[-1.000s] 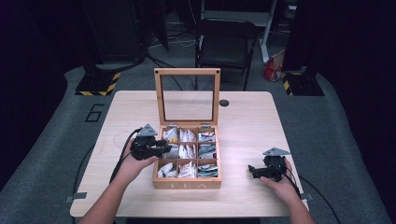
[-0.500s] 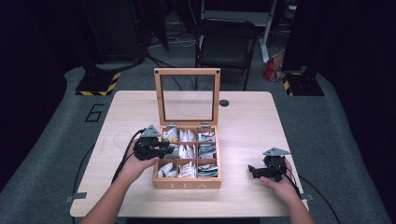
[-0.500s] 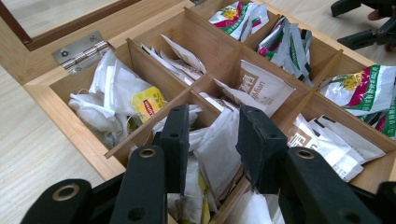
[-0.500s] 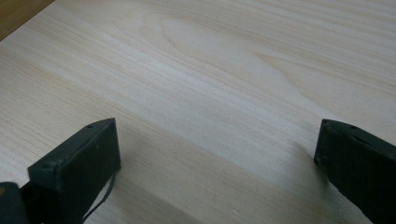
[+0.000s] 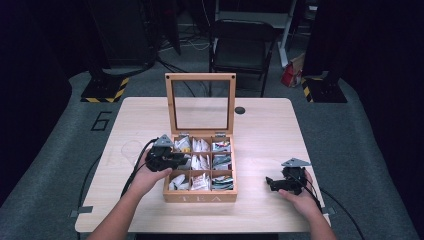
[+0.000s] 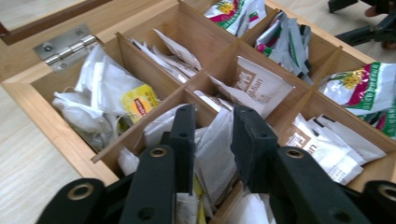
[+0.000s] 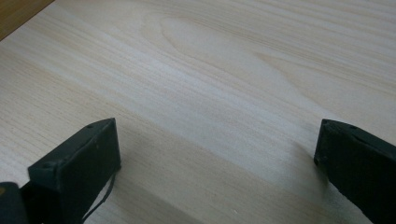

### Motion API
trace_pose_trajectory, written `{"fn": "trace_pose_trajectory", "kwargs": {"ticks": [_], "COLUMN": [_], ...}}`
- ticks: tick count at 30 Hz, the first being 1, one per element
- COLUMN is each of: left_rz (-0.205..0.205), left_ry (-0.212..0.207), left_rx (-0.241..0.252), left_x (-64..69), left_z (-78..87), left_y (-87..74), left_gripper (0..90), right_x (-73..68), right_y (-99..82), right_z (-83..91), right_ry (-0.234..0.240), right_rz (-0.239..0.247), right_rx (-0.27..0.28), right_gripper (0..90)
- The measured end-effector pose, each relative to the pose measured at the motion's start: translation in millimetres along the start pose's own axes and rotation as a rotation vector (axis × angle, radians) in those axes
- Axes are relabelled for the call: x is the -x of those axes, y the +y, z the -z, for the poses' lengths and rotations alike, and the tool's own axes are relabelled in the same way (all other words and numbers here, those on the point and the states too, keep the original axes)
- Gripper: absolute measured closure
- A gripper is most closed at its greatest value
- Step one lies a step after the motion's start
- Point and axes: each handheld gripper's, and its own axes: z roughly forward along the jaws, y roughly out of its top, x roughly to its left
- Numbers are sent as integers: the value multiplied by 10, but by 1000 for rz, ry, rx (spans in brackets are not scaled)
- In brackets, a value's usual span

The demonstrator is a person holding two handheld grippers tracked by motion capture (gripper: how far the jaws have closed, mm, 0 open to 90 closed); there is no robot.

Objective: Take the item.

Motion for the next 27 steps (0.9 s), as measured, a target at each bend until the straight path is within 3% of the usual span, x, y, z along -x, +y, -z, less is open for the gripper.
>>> {"fn": "trace_pose_trajectory", "kwargs": {"ticks": [6,15,27], "left_rz": [-18,-31,-8], "left_ry": [-15,-3,17], "left_rx": [9,28,74], "left_x": [21,32,6], "left_z": [31,94,241], "left_y": [0,13,50], "left_gripper": [884,893,895], "right_x": [0,0,0], "right_y": [0,0,0], "right_z": [0,0,0], "right_ry": [0,0,0], "right_rz": [0,-1,0], "right_rx": [0,0,0], "right_gripper": [0,0,0]}}
